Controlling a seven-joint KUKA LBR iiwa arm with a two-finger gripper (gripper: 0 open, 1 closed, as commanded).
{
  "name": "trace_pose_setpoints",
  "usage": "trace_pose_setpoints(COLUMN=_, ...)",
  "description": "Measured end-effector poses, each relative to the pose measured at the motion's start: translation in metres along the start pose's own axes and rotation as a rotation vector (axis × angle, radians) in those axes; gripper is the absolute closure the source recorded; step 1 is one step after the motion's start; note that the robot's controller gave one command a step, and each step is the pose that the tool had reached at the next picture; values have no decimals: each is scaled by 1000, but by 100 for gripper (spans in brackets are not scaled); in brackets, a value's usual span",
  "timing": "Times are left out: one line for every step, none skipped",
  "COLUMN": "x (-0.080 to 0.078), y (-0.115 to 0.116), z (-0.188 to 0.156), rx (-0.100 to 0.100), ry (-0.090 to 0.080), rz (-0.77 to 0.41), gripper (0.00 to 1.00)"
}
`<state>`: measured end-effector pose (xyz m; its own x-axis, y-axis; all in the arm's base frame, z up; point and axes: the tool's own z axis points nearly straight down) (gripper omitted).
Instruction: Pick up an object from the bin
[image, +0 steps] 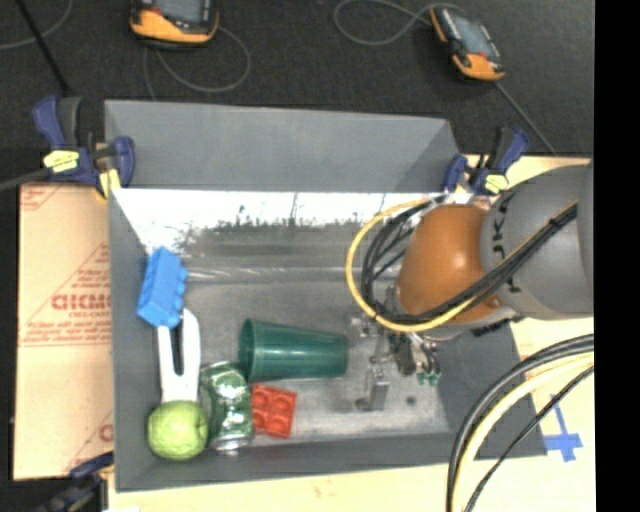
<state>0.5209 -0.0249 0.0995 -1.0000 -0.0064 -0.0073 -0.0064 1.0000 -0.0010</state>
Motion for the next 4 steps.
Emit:
trace_pose_setpoints(x=-41, y=18, z=27, rx=-1, ry=7, rz=-192, gripper=0)
trace_pose_setpoints(x=-49, y=47, z=18, rx=-1, ry=3, rz=-59, gripper=0)
trace_pose_setpoints(x=-51, y=73, z=4, rx=-2, ry=5, rz=67, gripper=0)
trace_pose_setpoints(x=-33, y=91, z=24, rx=-2, ry=4, rz=-166, gripper=100)
